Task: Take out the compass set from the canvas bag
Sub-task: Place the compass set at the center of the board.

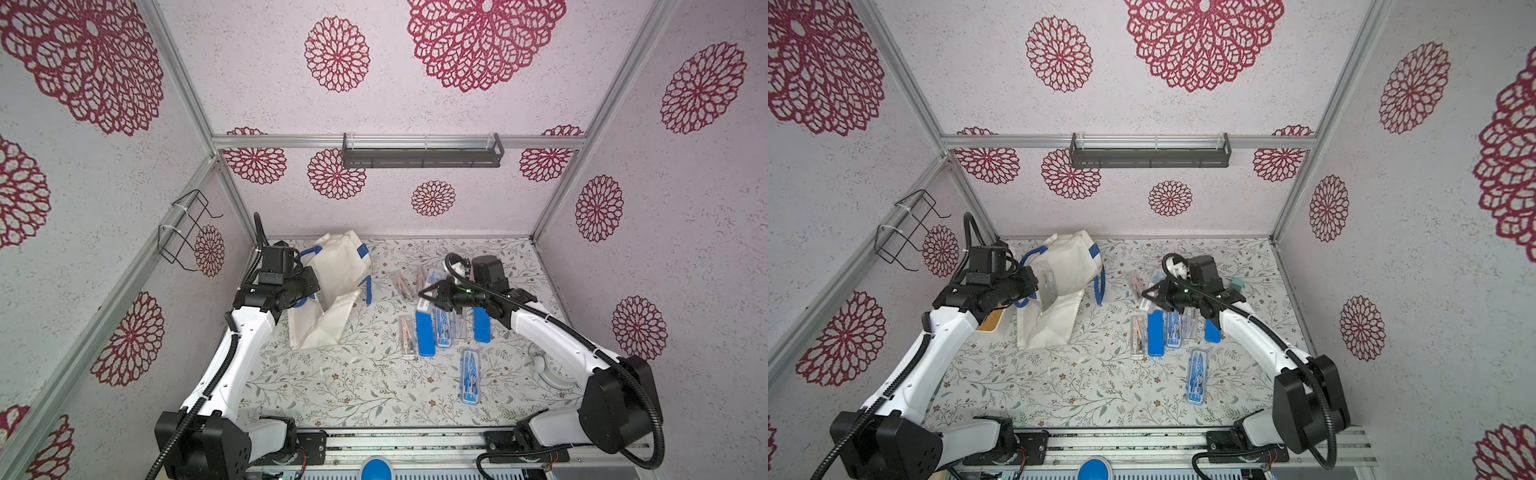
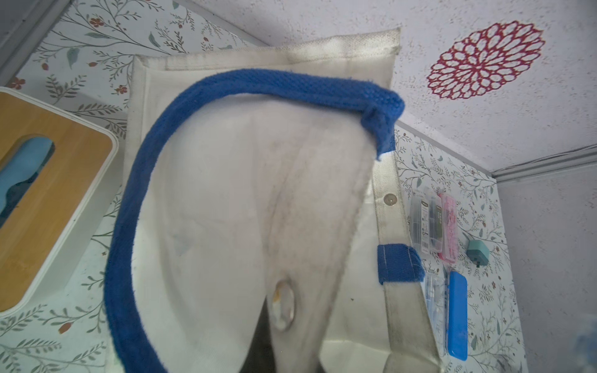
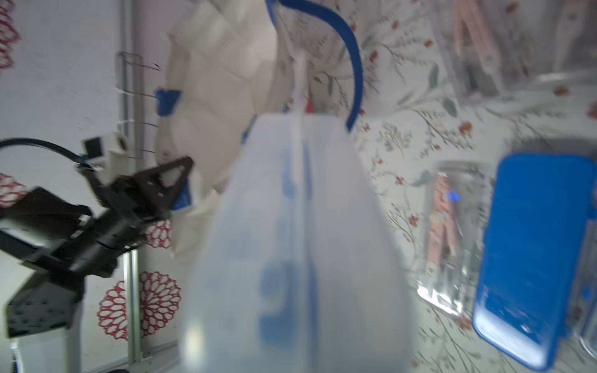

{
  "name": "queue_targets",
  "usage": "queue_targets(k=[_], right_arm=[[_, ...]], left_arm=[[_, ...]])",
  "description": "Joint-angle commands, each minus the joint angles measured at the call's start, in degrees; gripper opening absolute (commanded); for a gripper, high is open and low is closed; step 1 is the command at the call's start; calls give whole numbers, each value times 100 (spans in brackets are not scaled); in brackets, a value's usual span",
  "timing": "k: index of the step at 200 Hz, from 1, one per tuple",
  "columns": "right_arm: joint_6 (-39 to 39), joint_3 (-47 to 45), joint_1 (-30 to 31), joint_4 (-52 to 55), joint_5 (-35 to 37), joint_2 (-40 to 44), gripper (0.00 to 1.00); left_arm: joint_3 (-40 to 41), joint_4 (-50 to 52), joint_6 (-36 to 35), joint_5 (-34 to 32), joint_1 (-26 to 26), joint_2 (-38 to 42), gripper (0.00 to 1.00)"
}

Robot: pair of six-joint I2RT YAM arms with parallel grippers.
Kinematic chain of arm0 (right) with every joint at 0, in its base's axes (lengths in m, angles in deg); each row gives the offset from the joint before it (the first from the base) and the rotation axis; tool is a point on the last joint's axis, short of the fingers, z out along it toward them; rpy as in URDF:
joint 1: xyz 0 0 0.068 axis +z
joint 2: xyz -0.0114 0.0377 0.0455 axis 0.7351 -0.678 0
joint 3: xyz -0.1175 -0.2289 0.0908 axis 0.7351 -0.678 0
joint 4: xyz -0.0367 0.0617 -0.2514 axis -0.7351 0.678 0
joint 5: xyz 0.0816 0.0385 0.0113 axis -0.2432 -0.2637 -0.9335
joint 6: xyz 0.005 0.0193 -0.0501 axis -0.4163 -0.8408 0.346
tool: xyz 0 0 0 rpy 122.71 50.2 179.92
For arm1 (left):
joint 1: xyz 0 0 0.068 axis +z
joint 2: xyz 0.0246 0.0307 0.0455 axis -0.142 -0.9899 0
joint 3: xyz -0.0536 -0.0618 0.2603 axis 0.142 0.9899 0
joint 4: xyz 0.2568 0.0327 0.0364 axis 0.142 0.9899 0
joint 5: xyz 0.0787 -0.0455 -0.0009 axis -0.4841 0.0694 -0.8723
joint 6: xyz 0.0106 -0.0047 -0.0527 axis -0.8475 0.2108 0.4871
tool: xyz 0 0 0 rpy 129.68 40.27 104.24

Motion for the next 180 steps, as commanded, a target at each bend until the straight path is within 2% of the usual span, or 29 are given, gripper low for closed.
queue_targets(k=[1, 20, 40, 90, 180], right_arm=[[956, -570, 243, 1302, 497, 520, 15], [900, -1162, 694, 1473, 991, 931, 15], [453, -1865, 1101, 1214, 1248, 1370, 15], [-341, -3059, 1407, 385, 1450, 1935, 17], [-428, -3214, 1528, -75, 1602, 1362, 19]], left_arm=[[-84, -176, -196, 525, -40, 132, 0], [-161, -183, -308, 604, -129, 89, 0], [-282, -151, -383, 670, -238, 28, 0], [-562, -163, -451, 811, -484, -97, 0], [-625, -285, -423, 1037, -571, -167, 0]])
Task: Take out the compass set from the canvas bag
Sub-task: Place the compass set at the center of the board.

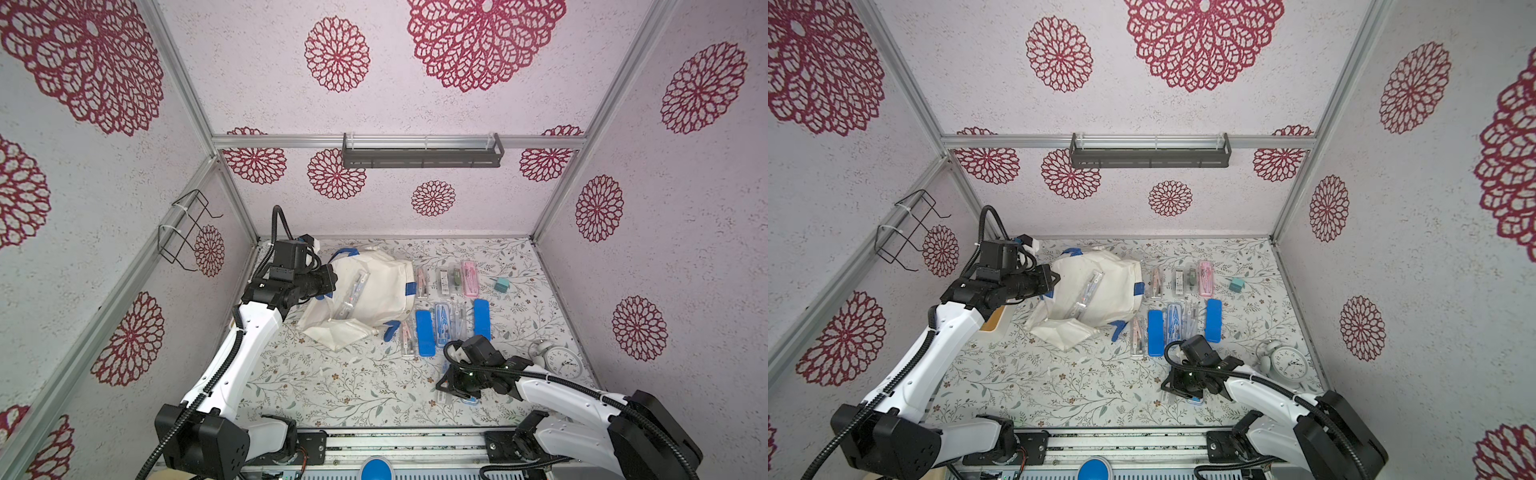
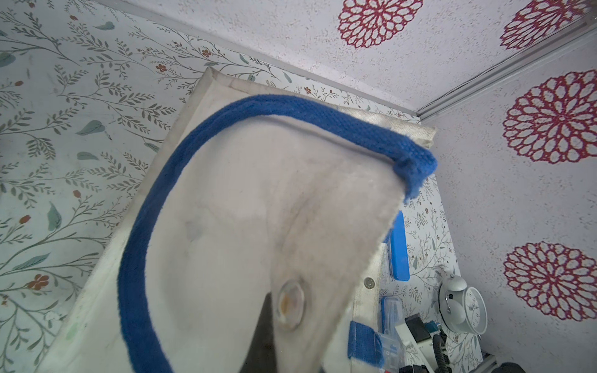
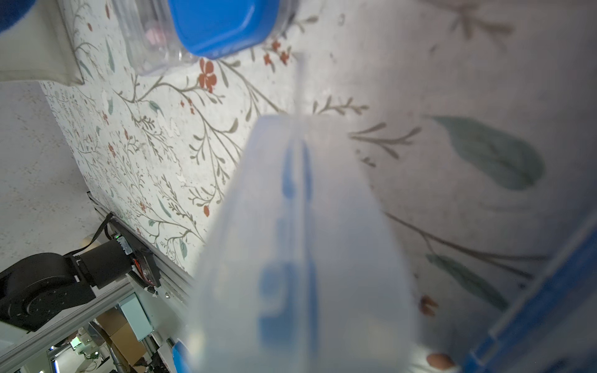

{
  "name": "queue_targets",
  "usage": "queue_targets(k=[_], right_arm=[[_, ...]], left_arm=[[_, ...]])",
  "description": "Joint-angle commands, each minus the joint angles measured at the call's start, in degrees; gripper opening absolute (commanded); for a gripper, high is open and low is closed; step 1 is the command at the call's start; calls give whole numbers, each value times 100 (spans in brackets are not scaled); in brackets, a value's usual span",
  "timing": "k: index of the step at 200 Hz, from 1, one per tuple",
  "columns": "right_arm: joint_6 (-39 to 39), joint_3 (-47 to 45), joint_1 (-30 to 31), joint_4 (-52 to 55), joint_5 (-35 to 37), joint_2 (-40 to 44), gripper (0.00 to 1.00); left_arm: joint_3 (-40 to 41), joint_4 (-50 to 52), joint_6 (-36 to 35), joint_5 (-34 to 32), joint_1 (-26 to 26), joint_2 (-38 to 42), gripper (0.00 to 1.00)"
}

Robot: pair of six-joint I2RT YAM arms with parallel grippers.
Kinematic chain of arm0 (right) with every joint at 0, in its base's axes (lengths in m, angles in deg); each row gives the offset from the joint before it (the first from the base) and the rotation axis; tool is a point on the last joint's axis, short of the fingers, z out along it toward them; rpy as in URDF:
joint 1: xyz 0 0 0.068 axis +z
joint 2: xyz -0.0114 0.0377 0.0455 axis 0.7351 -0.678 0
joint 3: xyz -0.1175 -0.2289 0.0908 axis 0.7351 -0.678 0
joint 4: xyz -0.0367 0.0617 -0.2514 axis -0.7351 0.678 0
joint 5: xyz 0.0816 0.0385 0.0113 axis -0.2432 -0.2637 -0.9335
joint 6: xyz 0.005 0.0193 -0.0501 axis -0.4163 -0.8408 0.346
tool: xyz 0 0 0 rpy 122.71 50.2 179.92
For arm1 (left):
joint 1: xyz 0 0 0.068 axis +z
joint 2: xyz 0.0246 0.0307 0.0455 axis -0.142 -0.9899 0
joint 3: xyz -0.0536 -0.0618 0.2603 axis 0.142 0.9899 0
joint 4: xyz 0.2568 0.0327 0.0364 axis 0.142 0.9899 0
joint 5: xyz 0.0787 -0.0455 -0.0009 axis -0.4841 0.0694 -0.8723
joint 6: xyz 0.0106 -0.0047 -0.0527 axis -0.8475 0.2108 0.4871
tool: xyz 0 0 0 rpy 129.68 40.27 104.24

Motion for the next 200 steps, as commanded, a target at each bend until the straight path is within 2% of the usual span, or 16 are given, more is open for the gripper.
queue_targets(k=[1, 21, 41, 75, 98, 124, 144, 172, 189, 200], right_arm=[[-100, 94, 47, -133, 149, -46, 20], [-113, 92, 53, 52, 268, -77, 23], [-175, 168, 44, 421, 485, 44, 38], [-360, 330, 44, 948, 787, 623, 54], [-445, 536, 36, 1404, 992, 952, 54], [-492, 641, 35, 1608, 1089, 1083, 49], [-466, 720, 35, 1664, 1169, 887, 48], [-490, 864, 35, 1450, 1285, 437, 53], [-505, 1084, 44, 1611, 1524, 192, 44], [-563, 1157, 44, 1667, 1639, 195, 42]], left_arm=[[-229, -325, -65, 117, -25, 21, 0], [-228, -372, -52, 153, -37, -22, 0], [-242, -400, -61, 191, -31, -65, 0], [-271, -427, -125, 294, -45, -116, 0], [-325, -400, -176, 346, -56, -161, 0], [-338, -382, -207, 383, -64, -181, 0], [-307, -391, -190, 400, -72, -181, 0], [-255, -408, -159, 419, -68, -155, 0], [-225, -409, -151, 414, -72, -111, 0], [-196, -415, -131, 408, -66, -77, 0]])
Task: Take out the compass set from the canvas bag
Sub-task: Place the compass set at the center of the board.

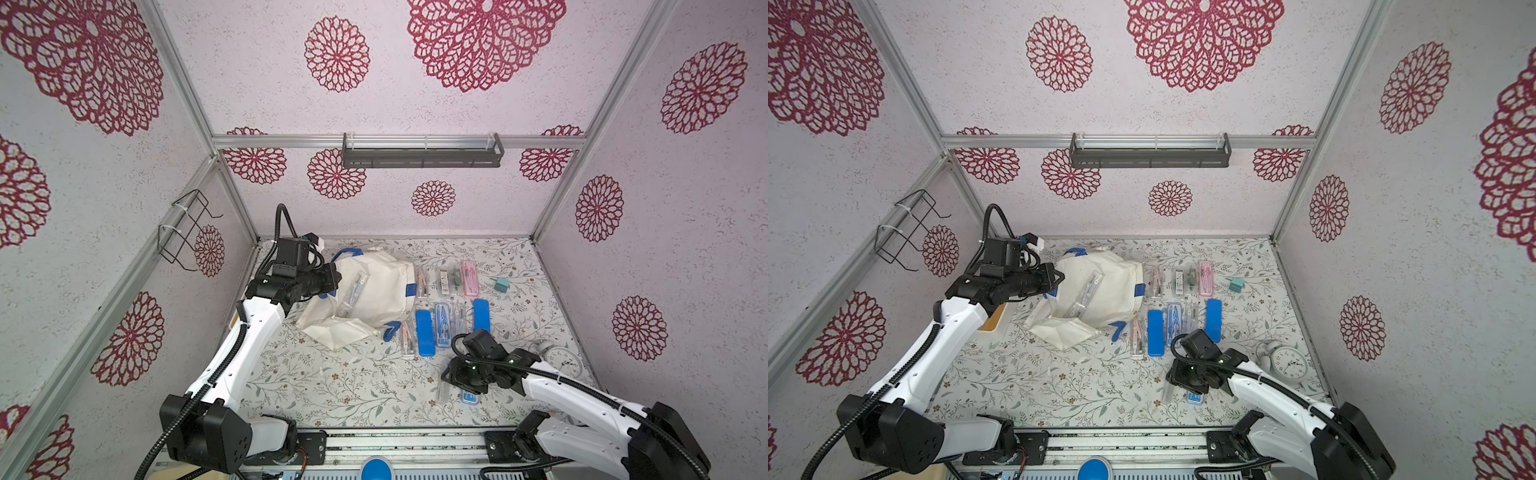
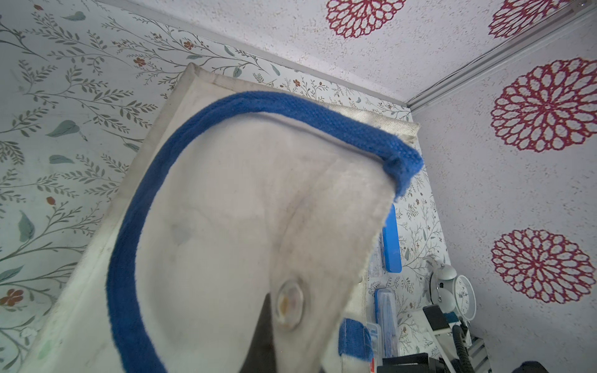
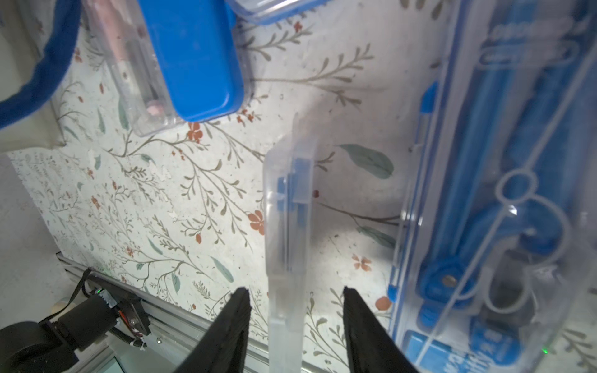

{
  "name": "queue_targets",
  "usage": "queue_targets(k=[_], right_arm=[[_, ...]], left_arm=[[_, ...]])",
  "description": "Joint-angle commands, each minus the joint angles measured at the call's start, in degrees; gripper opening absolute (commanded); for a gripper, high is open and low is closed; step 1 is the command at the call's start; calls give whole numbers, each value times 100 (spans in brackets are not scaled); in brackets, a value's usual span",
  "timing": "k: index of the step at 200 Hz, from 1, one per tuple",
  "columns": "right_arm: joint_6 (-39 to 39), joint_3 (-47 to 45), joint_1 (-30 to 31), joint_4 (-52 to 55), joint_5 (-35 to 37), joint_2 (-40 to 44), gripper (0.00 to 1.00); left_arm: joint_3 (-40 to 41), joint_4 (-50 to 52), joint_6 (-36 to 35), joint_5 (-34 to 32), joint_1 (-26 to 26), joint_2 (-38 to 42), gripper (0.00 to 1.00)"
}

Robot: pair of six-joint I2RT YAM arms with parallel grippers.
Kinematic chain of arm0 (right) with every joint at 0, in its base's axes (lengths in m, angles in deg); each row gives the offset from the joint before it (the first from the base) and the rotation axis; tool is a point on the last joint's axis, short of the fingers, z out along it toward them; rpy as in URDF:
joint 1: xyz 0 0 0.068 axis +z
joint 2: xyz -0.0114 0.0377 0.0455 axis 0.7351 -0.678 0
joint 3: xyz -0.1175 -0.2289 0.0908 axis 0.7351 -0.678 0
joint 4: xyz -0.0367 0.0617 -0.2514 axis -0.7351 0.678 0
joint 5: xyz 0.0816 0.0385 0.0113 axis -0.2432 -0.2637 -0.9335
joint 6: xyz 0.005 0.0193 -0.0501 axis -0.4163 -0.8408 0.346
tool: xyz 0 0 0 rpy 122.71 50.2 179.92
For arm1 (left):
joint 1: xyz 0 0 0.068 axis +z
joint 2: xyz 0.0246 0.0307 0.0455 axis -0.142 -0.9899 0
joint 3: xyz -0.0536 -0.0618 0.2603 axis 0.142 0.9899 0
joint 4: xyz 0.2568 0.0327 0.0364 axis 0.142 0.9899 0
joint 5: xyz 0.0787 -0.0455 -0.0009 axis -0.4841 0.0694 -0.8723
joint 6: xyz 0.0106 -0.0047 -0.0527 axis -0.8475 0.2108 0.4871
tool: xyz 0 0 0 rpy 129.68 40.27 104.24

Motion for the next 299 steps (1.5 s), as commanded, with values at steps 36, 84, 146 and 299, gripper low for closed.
queue_targets(k=[36, 84, 146, 299], right_arm=[[-182, 542, 18, 278, 719, 473, 50], [-391, -21, 36, -1571, -598, 235, 53], [-489, -298, 10, -1532, -601, -129, 52], [-363, 2432, 299, -2245, -197, -1212, 39]], left_arm=[[-31, -366, -30, 131, -38, 191, 0], [2, -356, -37, 158, -54, 183, 0], [-50, -350, -13, 154, -73, 145, 0], [-497, -336, -225, 440, -540, -333, 0]])
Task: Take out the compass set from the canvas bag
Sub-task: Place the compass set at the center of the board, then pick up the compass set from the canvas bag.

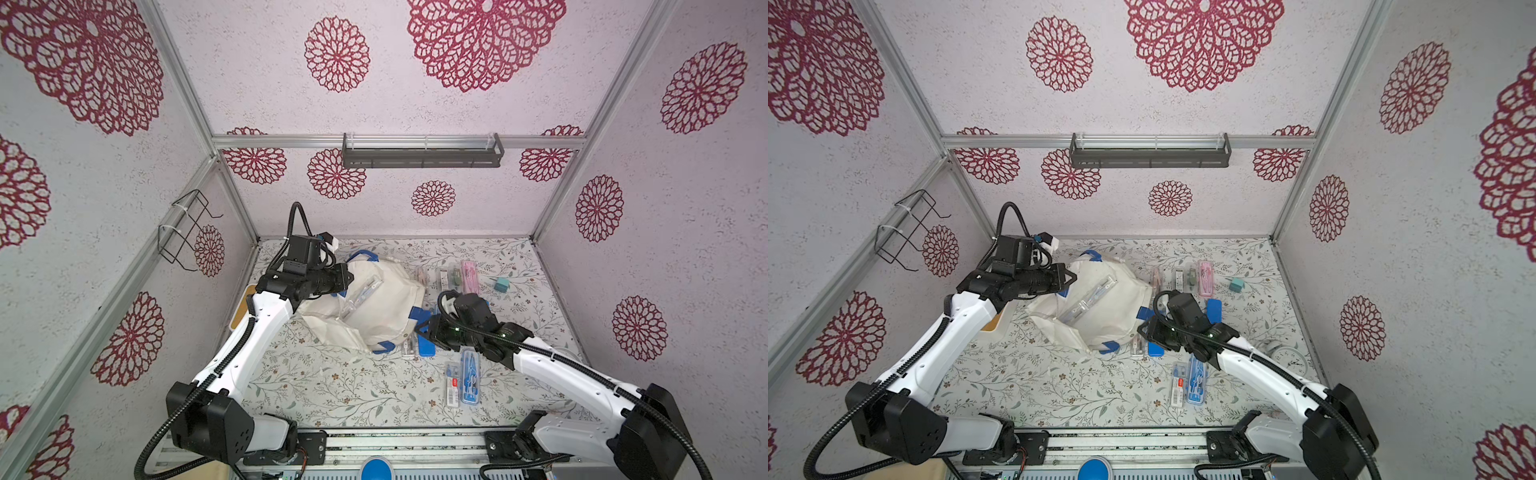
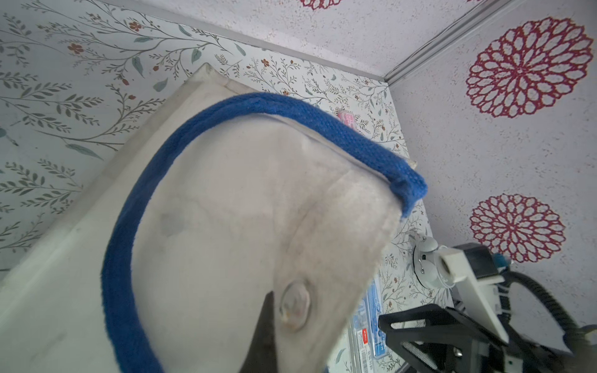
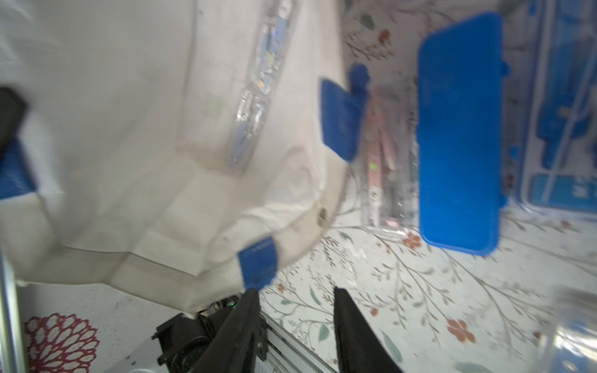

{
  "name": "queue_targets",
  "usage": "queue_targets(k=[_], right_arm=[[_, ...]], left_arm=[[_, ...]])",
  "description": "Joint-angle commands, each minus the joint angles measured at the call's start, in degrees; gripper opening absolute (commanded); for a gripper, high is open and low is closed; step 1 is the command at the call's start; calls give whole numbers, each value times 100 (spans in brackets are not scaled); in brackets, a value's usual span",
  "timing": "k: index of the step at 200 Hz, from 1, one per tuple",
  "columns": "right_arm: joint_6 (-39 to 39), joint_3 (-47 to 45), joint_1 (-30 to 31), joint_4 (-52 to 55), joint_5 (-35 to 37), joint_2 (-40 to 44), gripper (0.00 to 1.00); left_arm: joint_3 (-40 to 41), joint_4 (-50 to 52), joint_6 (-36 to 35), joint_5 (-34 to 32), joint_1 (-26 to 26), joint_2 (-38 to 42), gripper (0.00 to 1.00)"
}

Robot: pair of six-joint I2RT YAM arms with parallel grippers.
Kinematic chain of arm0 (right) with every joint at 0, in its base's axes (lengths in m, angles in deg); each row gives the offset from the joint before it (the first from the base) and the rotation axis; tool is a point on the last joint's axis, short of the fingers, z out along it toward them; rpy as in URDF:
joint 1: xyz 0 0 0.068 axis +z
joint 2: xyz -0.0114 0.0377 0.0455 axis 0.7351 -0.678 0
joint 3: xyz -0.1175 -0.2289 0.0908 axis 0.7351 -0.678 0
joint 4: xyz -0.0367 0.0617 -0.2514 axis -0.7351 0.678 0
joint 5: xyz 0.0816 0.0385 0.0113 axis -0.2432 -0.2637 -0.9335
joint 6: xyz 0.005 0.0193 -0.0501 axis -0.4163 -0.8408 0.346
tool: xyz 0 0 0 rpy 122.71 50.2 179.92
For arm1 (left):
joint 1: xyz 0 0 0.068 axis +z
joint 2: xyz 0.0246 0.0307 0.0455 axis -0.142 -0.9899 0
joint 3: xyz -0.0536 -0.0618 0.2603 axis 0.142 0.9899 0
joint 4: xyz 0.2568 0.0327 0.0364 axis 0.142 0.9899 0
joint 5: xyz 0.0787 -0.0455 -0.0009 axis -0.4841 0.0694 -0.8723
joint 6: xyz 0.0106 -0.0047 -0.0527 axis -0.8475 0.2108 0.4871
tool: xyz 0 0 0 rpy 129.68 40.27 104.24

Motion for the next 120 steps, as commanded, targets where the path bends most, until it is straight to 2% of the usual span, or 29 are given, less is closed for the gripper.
queue_targets(k=[1, 30, 49, 103, 120], right_arm=[[-71, 539, 194, -518, 121, -401, 39], [34, 1279, 596, -590, 129, -1178, 37], [220, 1857, 807, -129, 148, -1723, 35], [106, 2975, 783, 592, -21, -3136, 34], [-224, 3168, 687, 341, -302, -3597, 34]], left_arm=[[-282, -319, -93, 112, -141, -24, 0], [-359, -268, -54, -31, -251, -125, 0], [-407, -260, -50, -86, -284, -172, 0], [-538, -188, -20, -168, -320, -286, 0], [-543, -177, 11, -172, -347, -280, 0]])
